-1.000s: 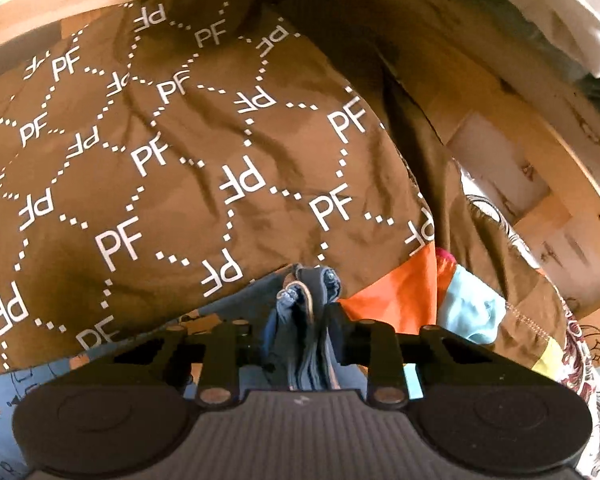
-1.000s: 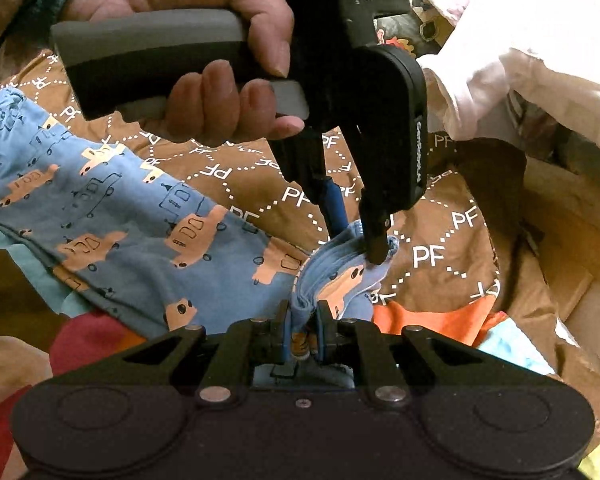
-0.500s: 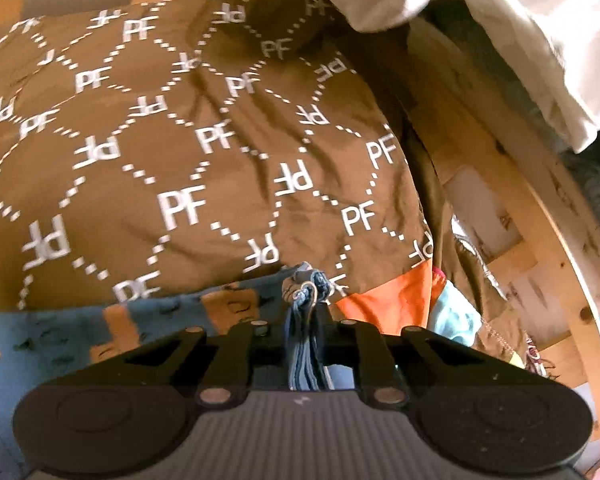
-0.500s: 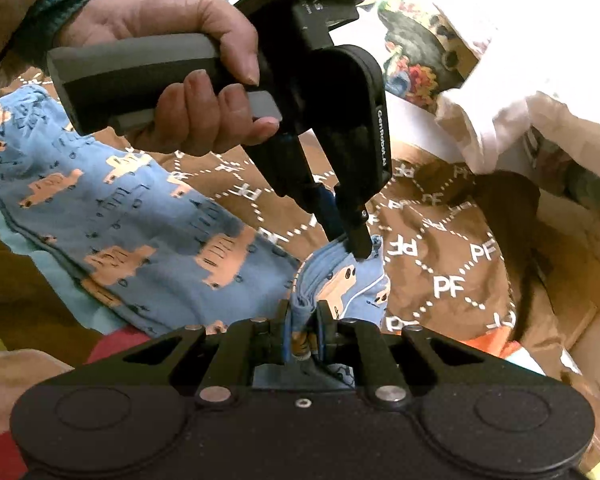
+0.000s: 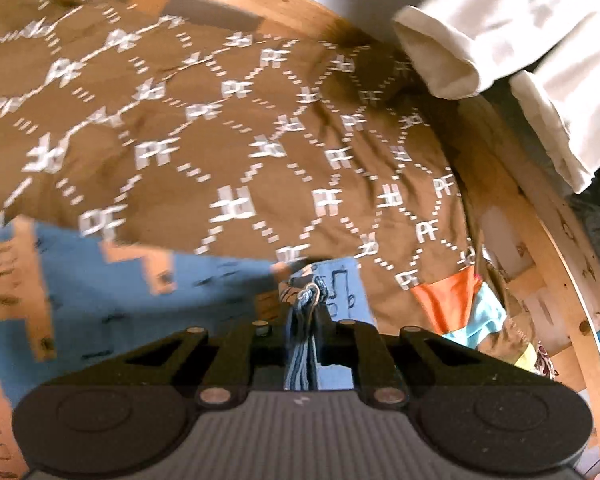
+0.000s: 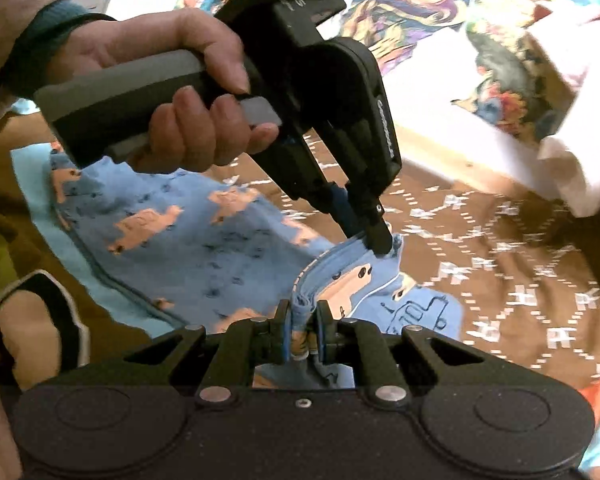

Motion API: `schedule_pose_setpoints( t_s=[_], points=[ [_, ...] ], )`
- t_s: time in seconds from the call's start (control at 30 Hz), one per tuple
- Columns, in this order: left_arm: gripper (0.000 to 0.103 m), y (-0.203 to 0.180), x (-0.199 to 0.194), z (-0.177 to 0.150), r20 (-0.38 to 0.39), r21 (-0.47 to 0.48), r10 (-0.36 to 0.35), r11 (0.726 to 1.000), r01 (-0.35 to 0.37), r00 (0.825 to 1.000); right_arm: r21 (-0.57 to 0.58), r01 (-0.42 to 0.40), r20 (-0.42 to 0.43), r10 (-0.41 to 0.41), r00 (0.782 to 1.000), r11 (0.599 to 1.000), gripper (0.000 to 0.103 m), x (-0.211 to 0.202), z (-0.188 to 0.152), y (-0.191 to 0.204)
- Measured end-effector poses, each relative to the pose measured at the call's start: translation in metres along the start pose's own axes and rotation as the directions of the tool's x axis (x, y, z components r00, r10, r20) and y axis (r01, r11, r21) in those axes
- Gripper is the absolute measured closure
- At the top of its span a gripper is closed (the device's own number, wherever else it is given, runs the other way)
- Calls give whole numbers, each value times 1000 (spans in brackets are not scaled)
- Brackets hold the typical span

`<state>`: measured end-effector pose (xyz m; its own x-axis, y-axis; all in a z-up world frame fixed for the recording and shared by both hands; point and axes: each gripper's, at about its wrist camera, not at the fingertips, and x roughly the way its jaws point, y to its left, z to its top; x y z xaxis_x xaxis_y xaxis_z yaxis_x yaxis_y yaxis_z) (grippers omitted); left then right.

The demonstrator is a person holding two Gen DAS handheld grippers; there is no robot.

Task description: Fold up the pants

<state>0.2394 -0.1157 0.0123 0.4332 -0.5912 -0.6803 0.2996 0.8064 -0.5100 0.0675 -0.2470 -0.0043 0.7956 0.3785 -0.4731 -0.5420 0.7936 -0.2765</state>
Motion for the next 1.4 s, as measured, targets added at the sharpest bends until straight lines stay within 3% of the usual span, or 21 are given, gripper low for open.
schedule_pose_setpoints(
  t_s=[0.1,0.17,0.23,0.37,0.53,0.6,0.67,0.73,0.83,1.03,1.4],
  points=[
    [85,28,-2,-8,-6,-31,0,1000,0,1000,-6,-29,-41,29,999,1000,90,14,0,16],
    [73,45,-5,-16,-1,-55,-3,998,3,1000,-17,-32,-62,31,998,999,89,21,-2,24],
    [50,57,-6,-22,3,-82,-12,997,12,1000,-19,-26,-76,24,997,999,86,24,-5,28],
    [45,64,-1,-30,-13,-98,-26,995,25,1000,-25,-14,-67,13,998,1000,70,24,-9,32],
    [45,56,9,-30,-30,-74,-6,997,4,1000,-12,-14,-57,14,998,1000,67,23,-12,28],
    [46,53,10,-29,-36,-68,10,998,-12,999,-1,-18,-55,18,998,1000,66,24,-12,26],
    [54,51,13,-28,-42,-69,27,997,-30,999,1,-22,-50,22,999,1000,66,22,-12,27],
    [76,48,17,-26,-50,-70,47,996,-50,998,-6,-29,-46,28,999,1000,68,22,-13,28],
    [85,43,20,-24,-54,-59,56,996,-59,997,-10,-38,-52,37,998,999,69,24,-13,29],
    [93,31,13,-22,-37,-44,77,996,-79,996,1,-40,-54,40,998,999,86,22,-9,28],
    [93,48,-27,-22,15,-41,75,996,-74,997,-30,-69,-38,68,997,997,89,12,19,40]
  ],
)
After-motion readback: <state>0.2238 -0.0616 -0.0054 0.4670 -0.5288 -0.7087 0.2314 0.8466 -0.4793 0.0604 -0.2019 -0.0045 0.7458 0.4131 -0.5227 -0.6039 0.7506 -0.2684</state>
